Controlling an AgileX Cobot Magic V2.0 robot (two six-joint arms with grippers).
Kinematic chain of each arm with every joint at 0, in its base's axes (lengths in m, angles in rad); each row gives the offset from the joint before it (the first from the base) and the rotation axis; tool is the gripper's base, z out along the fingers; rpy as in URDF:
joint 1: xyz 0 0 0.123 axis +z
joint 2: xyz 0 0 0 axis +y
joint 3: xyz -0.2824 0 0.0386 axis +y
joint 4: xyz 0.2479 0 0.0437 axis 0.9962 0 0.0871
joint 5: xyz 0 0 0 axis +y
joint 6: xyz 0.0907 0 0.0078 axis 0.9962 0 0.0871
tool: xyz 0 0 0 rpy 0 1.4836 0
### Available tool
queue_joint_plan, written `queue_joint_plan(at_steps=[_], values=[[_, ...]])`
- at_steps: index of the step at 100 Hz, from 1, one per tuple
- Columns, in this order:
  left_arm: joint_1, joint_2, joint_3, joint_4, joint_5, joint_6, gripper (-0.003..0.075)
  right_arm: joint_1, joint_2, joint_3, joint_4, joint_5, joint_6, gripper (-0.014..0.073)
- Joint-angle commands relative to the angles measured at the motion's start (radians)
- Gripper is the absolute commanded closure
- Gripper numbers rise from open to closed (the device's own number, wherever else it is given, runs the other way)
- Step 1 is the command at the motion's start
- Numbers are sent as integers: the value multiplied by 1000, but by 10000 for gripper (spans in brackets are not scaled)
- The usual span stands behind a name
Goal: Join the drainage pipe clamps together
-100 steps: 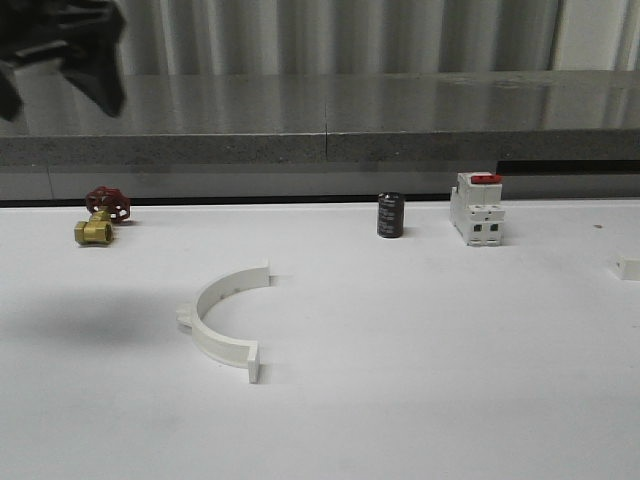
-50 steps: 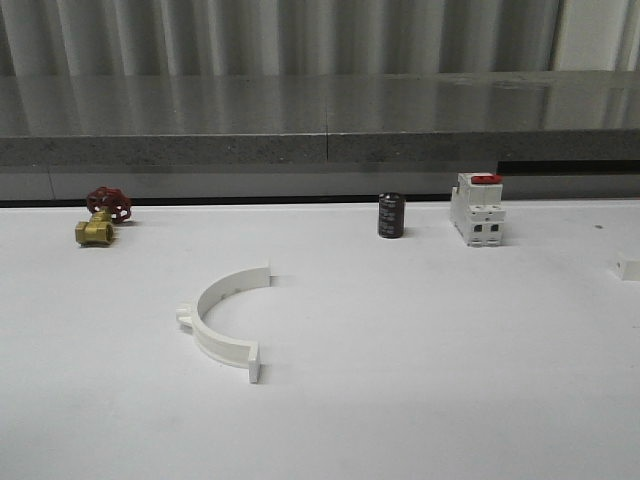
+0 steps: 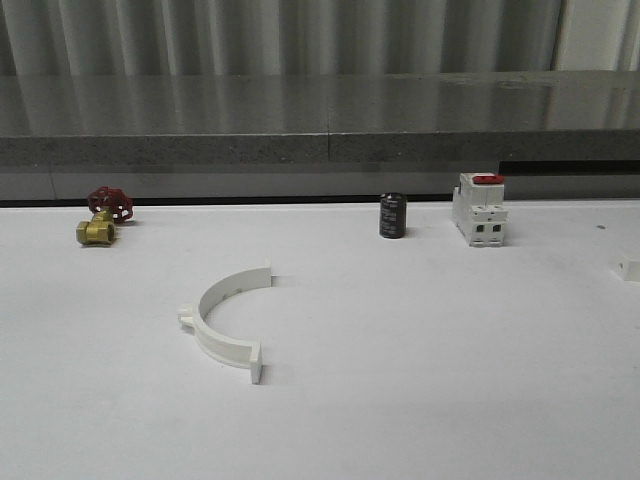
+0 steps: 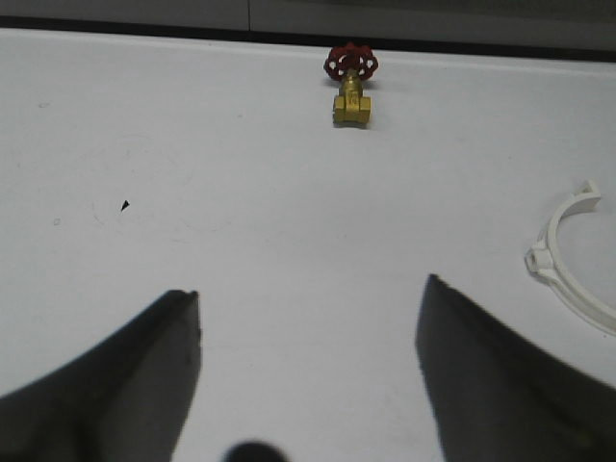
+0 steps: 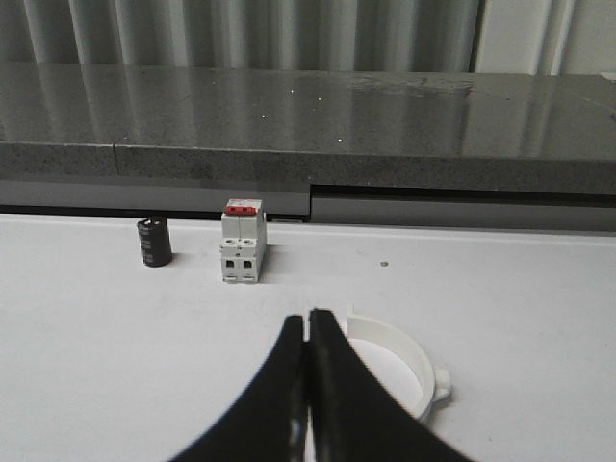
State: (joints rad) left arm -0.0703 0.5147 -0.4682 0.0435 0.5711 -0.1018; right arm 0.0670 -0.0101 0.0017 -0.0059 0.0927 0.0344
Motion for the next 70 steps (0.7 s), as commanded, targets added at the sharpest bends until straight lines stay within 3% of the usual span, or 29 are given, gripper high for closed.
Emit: queue_joint_plan(at_steps=[1,15,39,57,70], values=[[3,-10,-27,-2,-67,-2,465,-6,6,-75,39,-56,1,652],[3,-10,-27,5,-67,-2,745,-6,122,-200,87,72,1,652],[3,-10,-27,7,-69,-2,741,-6,504,-544,92,496,1,652],[3,-10,-27,7,-69,-2,741,-6,748,-736,103,569,1,652],[3,-10,-27,7,-69,-2,741,-6,852,-784,103,574,-4,630]])
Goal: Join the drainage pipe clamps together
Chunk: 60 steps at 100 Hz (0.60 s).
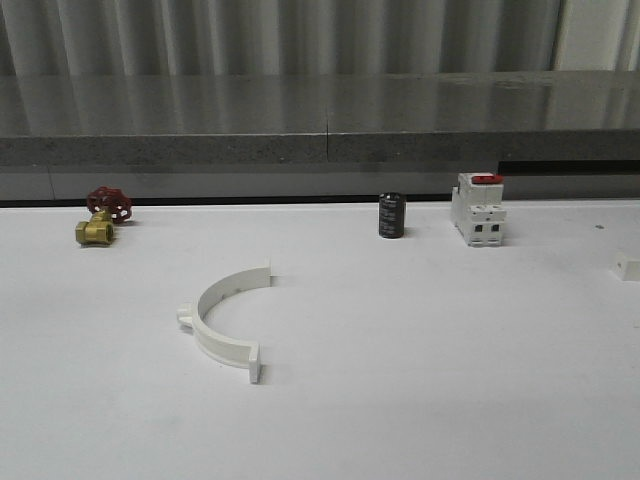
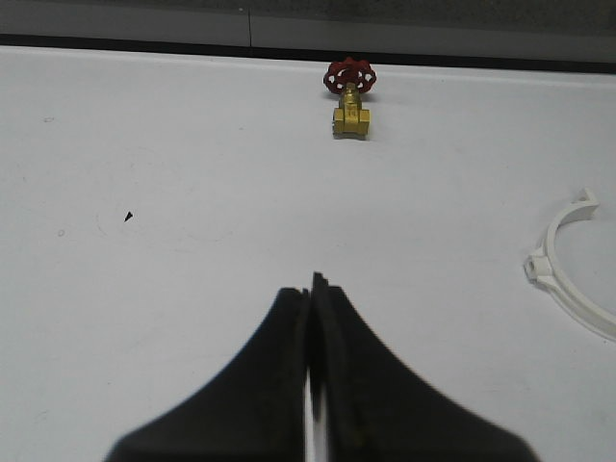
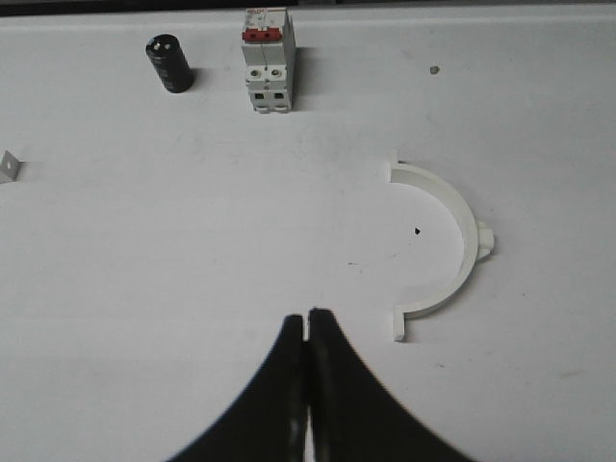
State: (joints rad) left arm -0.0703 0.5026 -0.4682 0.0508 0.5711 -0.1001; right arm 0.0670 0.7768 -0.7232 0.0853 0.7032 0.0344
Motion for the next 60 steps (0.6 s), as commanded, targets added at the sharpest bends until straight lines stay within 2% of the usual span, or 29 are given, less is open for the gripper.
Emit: queue_joint_plan(at_steps=[1,9,24,29,41,60], values=[[3,2,-27,0,-69,-3,741,-6,65,-61,12,-35,-6,625],[3,2,-27,0,-69,-3,741,-6,107,-67,14,-30,-6,519],[3,2,-27,0,-69,-3,741,-6,142,-66,14,-23,-6,170],[3,2,-27,0,-69,-3,741,-6,150,-66,14,-23,-6,91],[3,2,-27,0,-69,-3,741,-7,189,-79,14,-5,-6,74],[3,2,-27,0,-69,-3,741,-15,351,-166,13,-11,-17,74]])
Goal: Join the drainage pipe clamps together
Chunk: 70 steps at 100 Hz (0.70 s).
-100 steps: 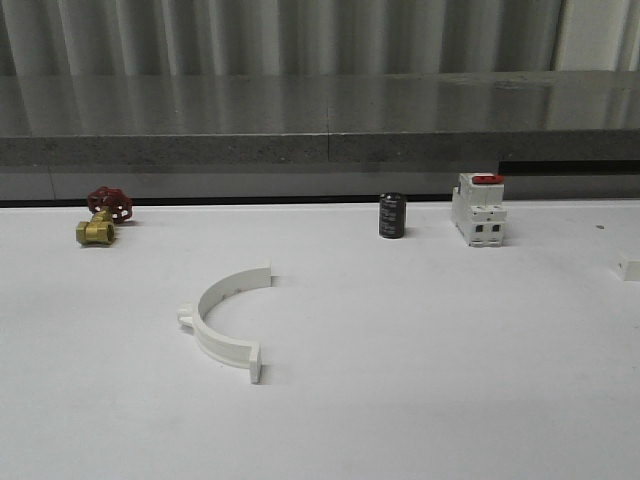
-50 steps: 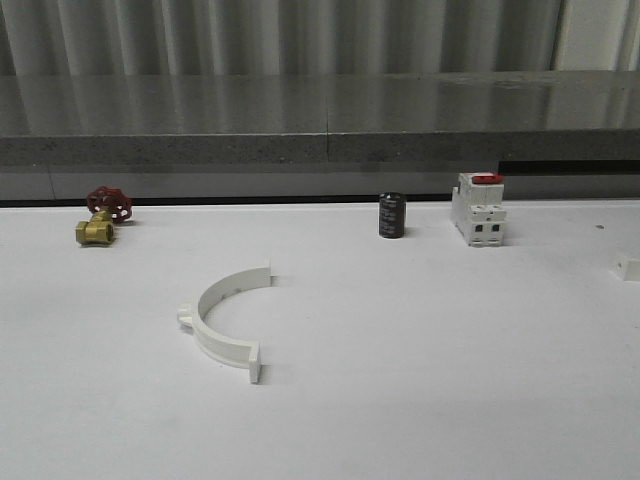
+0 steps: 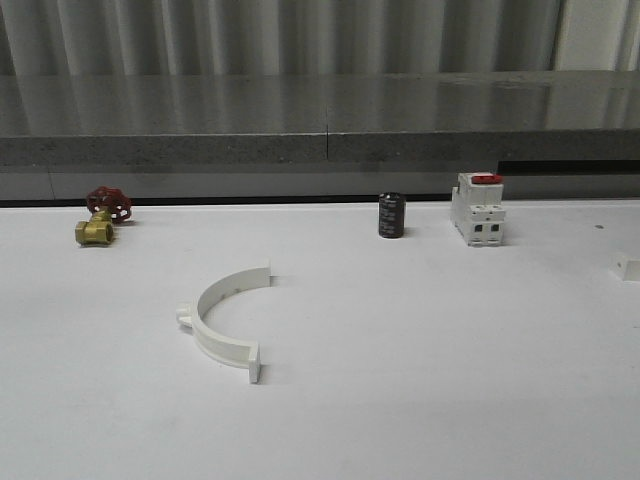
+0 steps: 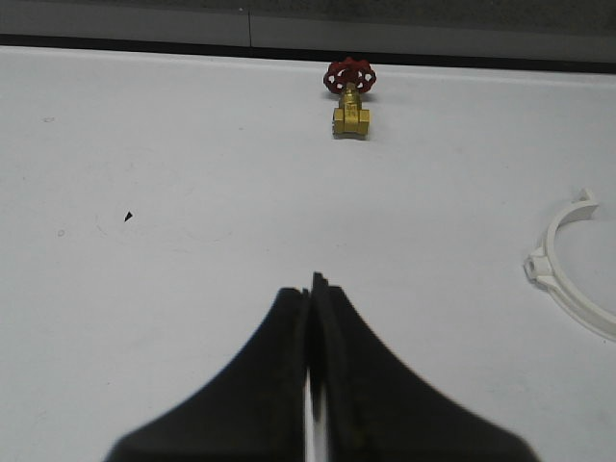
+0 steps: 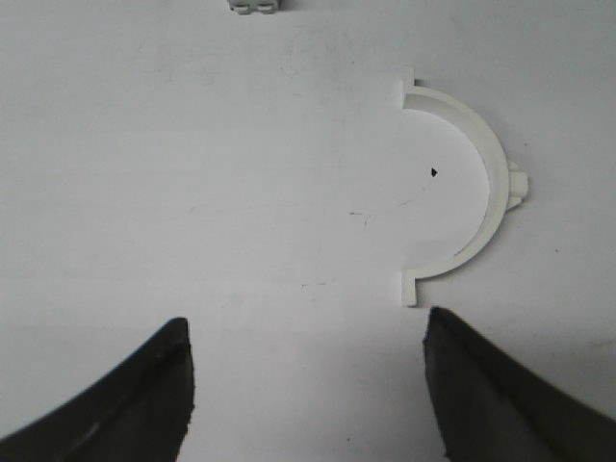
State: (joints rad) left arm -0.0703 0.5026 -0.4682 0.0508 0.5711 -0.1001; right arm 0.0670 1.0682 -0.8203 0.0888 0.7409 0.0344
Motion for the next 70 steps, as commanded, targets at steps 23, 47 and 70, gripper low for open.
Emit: queue_joint_plan(at_steps=[23,47,70], values=[[3,2,-27,0,-69,-3,741,-137,261,-158,11,-40,-95,74],[3,2,-27,0,-69,-3,741,-229,434,-200,11,-54,-166,74],[3,2,-27,0,-69,-3,741,-264,577,-253,11,-110,-210,74]])
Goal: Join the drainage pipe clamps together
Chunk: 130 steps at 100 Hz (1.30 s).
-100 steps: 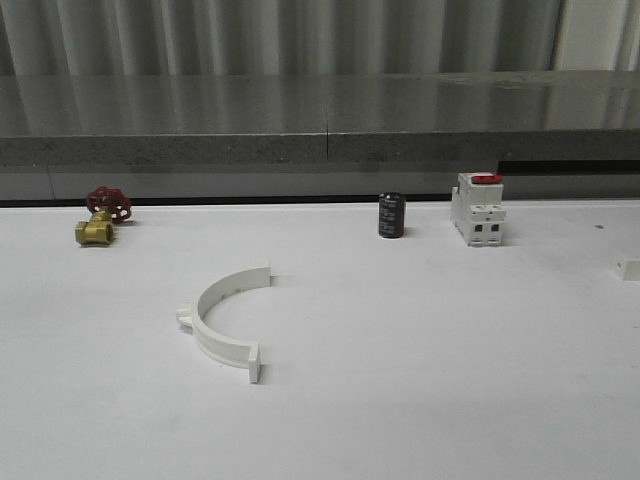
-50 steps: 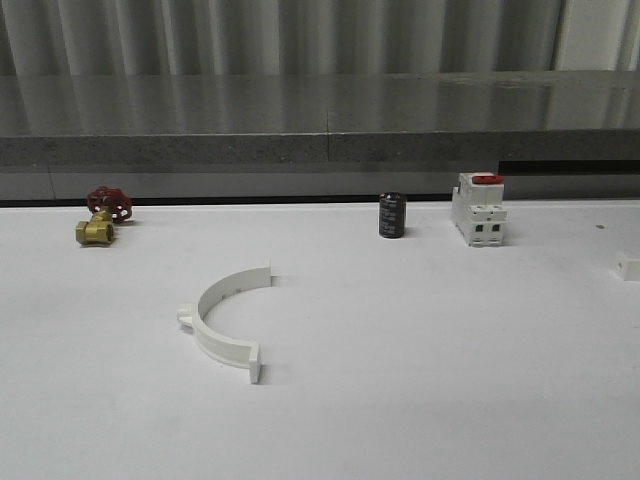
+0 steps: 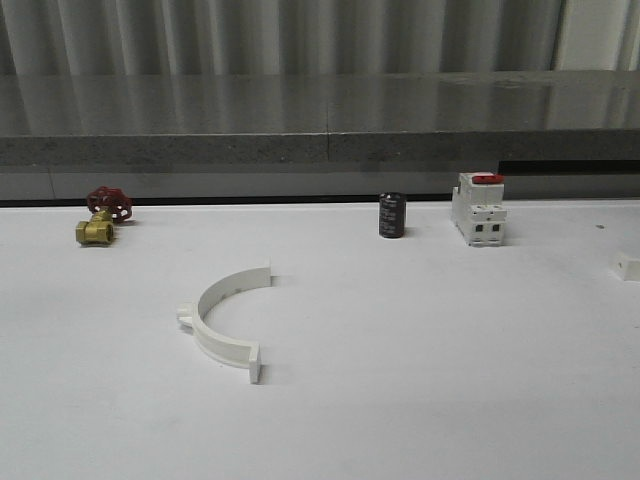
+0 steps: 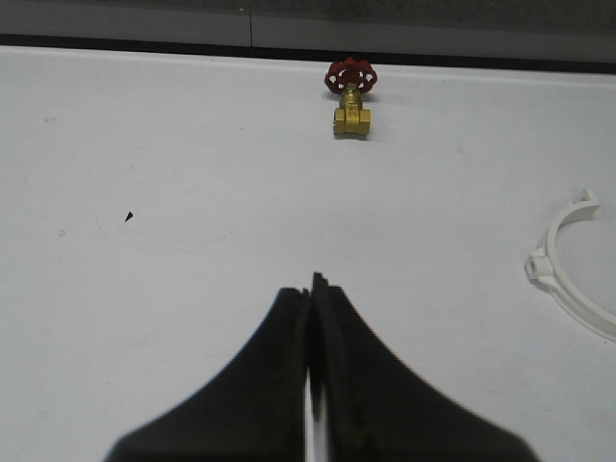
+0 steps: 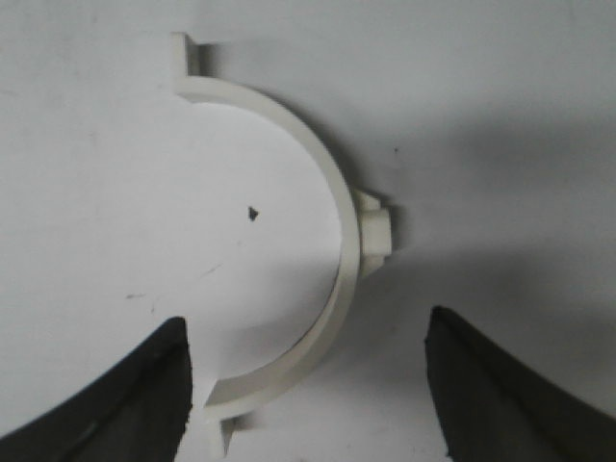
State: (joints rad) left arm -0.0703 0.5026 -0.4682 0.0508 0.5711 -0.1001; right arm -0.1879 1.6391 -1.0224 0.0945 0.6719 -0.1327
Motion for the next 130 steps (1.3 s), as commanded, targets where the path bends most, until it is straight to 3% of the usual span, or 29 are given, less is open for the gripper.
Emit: queue_joint_plan(at_steps=[1,65,103,130], values=[[3,2,-27,0,-69,-3,741,-9,14,-57,5,-41,-46,74],[3,2,-27,0,-69,-3,741,-9,182,-136,4,1,-81,81],[3,2,-27,0,-69,-3,741,-9,182,-136,4,15,-79,474],[3,2,-27,0,-69,-3,741,-9,182,-139,4,23,-79,506]])
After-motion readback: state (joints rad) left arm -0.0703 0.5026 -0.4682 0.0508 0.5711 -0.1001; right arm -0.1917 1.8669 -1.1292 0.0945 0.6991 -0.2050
